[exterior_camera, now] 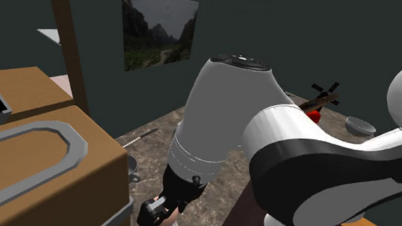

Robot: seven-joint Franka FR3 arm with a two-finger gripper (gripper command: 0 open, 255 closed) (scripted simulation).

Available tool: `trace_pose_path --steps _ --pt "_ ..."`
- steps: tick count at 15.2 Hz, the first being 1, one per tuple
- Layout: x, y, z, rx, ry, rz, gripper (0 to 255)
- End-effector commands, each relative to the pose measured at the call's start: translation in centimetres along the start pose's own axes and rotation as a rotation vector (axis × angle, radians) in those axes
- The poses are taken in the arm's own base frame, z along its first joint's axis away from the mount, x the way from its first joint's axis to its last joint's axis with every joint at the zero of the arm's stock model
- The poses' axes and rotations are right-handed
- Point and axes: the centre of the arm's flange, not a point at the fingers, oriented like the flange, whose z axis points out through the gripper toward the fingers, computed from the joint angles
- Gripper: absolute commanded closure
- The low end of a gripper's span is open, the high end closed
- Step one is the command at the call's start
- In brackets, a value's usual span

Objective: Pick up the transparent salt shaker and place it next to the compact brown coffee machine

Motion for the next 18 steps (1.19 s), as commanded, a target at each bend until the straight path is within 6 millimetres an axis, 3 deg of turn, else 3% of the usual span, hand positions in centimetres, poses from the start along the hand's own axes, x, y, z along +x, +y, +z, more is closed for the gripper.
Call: trace_pose_path --steps 1,15,18 --pt "-0.1 0.2 1.0 0.001 0.001 0.0 255" --pt "-0.6 1.5 8.5 0.001 0.001 0.0 255" --pt "-0.6 1.5 8.5 0.001 0.001 0.0 255"
